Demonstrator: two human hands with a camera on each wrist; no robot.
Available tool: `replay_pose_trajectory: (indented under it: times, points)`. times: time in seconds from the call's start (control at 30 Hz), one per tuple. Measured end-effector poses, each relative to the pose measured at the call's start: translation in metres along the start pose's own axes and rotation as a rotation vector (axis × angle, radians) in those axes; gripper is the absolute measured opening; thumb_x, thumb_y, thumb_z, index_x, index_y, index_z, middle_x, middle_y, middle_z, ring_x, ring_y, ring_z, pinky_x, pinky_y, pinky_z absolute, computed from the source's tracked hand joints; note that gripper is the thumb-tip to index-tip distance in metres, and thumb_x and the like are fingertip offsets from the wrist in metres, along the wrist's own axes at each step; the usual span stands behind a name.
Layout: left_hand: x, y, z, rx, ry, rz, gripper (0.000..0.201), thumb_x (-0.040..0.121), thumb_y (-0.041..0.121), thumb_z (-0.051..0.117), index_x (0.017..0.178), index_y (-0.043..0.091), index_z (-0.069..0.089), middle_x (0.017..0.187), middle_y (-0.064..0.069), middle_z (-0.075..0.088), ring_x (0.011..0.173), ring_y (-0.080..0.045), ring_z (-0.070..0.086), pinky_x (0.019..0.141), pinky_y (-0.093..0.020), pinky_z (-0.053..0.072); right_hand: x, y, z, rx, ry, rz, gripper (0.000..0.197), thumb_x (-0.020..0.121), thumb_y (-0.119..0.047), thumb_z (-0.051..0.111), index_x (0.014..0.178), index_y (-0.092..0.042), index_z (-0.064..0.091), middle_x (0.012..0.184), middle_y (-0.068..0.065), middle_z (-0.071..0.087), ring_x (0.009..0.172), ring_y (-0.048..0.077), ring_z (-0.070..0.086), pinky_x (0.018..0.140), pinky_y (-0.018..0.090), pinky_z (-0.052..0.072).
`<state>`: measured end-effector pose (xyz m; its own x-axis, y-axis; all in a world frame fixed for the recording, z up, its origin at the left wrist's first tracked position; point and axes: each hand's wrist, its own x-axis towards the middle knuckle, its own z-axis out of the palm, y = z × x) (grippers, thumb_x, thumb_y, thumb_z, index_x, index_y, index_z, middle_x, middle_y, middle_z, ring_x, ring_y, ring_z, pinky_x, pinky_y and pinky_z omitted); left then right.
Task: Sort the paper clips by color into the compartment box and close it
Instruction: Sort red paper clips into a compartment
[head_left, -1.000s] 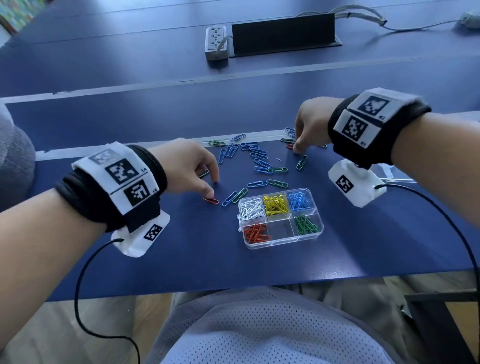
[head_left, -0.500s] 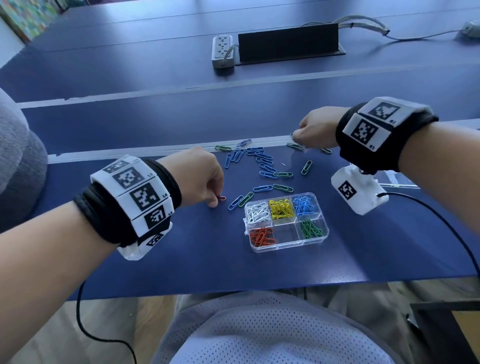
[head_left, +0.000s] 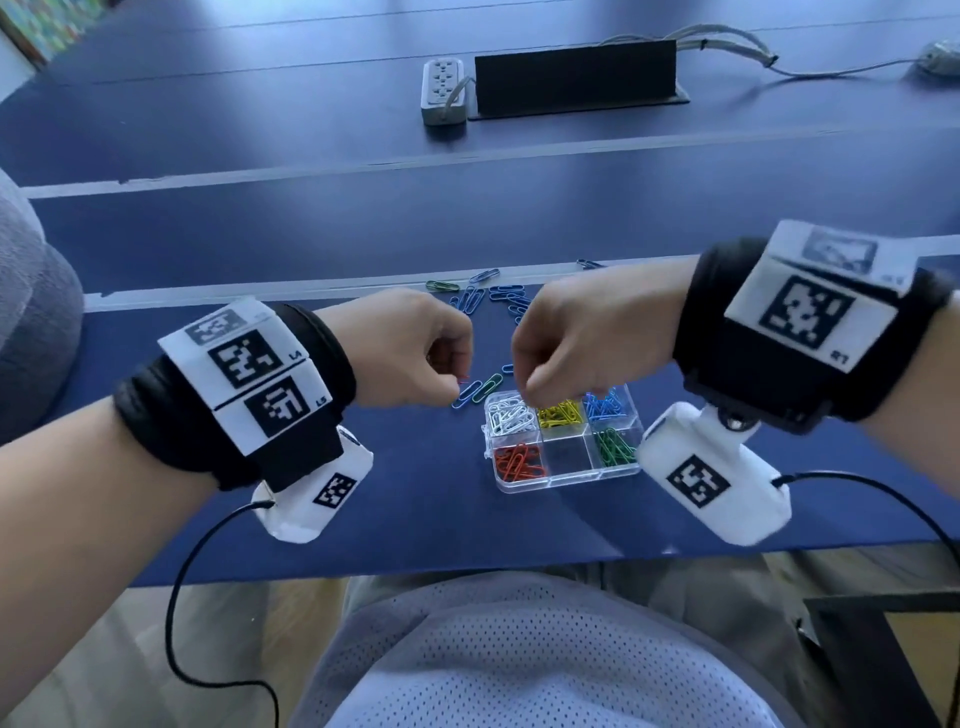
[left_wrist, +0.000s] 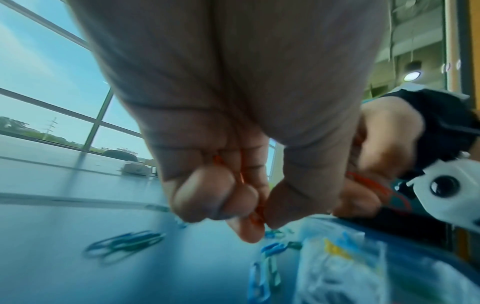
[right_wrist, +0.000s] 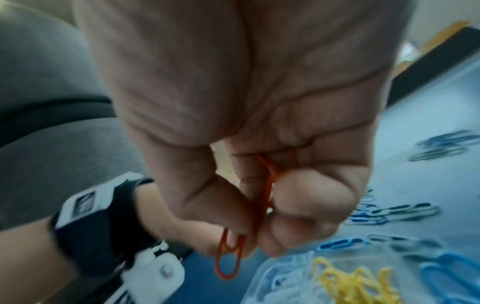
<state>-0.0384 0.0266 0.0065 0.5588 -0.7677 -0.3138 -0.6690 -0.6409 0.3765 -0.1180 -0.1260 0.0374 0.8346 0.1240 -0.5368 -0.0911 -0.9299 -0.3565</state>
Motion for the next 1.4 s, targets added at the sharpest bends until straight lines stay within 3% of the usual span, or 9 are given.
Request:
replay_pose_trajectory:
  times: [0.23, 0.33, 0.43, 0.6, 0.73, 0.83, 1.0, 1.17, 1.4]
  points:
    - [-0.012, 0.019, -0.007, -0.129, -0.078, 0.028, 0.015, 0.076, 0.012, 0.059, 0.073, 0.024, 0.066, 0.05, 0.01, 0.06, 0.041, -0.002, 0.051, 0.046, -0.008, 0.037, -0.008, -0.028, 0.022, -0.431, 0.162, -0.097, 0.024, 0.083, -0.021, 0.051, 0.061, -0.019, 0.043, 0.06, -0.004, 0.041, 0.066, 0.02, 0.046, 0.045, 0.016, 0.027]
    - [-0.018, 0.019, -0.004, -0.163, -0.086, 0.023, 0.014, 0.075, 0.011, 0.061, 0.078, 0.022, 0.069, 0.061, -0.001, 0.068, 0.045, -0.006, 0.057, 0.048, -0.011, 0.042, -0.008, -0.027, 0.025, -0.362, 0.136, -0.089, 0.012, 0.08, -0.024, 0.055, 0.08, -0.015, 0.063, 0.071, -0.002, 0.055, 0.078, 0.023, 0.056, 0.057, 0.023, 0.04]
    - [-0.021, 0.018, -0.001, -0.162, -0.067, 0.013, 0.013, 0.073, 0.011, 0.062, 0.076, 0.022, 0.068, 0.062, 0.0, 0.069, 0.046, -0.008, 0.058, 0.051, -0.014, 0.045, -0.007, -0.024, 0.028, -0.244, 0.101, -0.045, 0.025, 0.076, -0.025, 0.06, 0.096, -0.015, 0.069, 0.08, 0.002, 0.064, 0.074, 0.022, 0.057, 0.065, 0.027, 0.048]
    - [-0.026, 0.018, 0.001, -0.141, -0.056, 0.022, 0.012, 0.073, 0.014, 0.064, 0.074, 0.026, 0.068, 0.058, 0.004, 0.067, 0.047, -0.004, 0.055, 0.05, -0.01, 0.043, -0.007, -0.016, 0.025, -0.009, 0.098, -0.001, 0.029, 0.069, -0.025, 0.07, 0.097, -0.029, 0.066, 0.073, -0.003, 0.064, 0.059, 0.009, 0.053, 0.056, 0.023, 0.043]
    - [-0.029, 0.021, 0.004, -0.125, -0.032, 0.06, 0.013, 0.073, 0.015, 0.066, 0.074, 0.028, 0.07, 0.056, 0.01, 0.065, 0.047, -0.001, 0.052, 0.051, -0.008, 0.04, -0.008, -0.011, 0.027, 0.049, 0.086, -0.001, 0.028, 0.066, -0.019, 0.068, 0.092, -0.029, 0.067, 0.082, 0.004, 0.074, 0.071, 0.021, 0.065, 0.066, 0.033, 0.055]
    - [-0.029, 0.023, 0.005, -0.133, -0.02, 0.077, 0.015, 0.073, 0.015, 0.067, 0.074, 0.03, 0.071, 0.058, 0.011, 0.065, 0.049, -0.002, 0.053, 0.053, -0.008, 0.041, -0.009, -0.01, 0.027, 0.09, 0.107, 0.003, 0.022, 0.064, -0.017, 0.067, 0.085, -0.024, 0.07, 0.071, 0.008, 0.068, 0.06, 0.021, 0.056, 0.063, 0.036, 0.054]
    - [-0.031, 0.025, 0.008, -0.132, -0.009, 0.116, 0.016, 0.072, 0.016, 0.067, 0.078, 0.03, 0.073, 0.062, 0.011, 0.068, 0.058, -0.001, 0.059, 0.058, -0.008, 0.043, -0.015, -0.009, 0.026, 0.239, 0.041, 0.018, 0.014, 0.072, -0.013, 0.06, 0.081, -0.013, 0.071, 0.058, 0.001, 0.063, 0.05, 0.013, 0.056, 0.055, 0.02, 0.047]
    - [-0.035, 0.025, 0.01, -0.115, 0.019, 0.139, 0.017, 0.073, 0.017, 0.069, 0.076, 0.033, 0.073, 0.061, 0.012, 0.068, 0.06, 0.001, 0.058, 0.059, -0.006, 0.042, -0.011, -0.009, 0.029, 0.438, -0.012, 0.039, 0.03, 0.09, -0.008, 0.039, 0.102, -0.005, 0.067, 0.095, 0.015, 0.072, 0.084, 0.028, 0.073, 0.075, 0.037, 0.061]
    - [-0.031, 0.043, 0.017, 0.04, 0.021, 0.218, 0.024, 0.075, 0.014, 0.062, 0.088, 0.031, 0.073, 0.075, 0.013, 0.069, 0.071, -0.002, 0.061, 0.074, -0.011, 0.045, -0.013, -0.004, 0.021, 0.409, 0.139, 0.052, 0.033, 0.087, -0.007, 0.039, 0.104, -0.015, 0.067, 0.088, 0.005, 0.071, 0.075, 0.022, 0.071, 0.063, 0.035, 0.061]
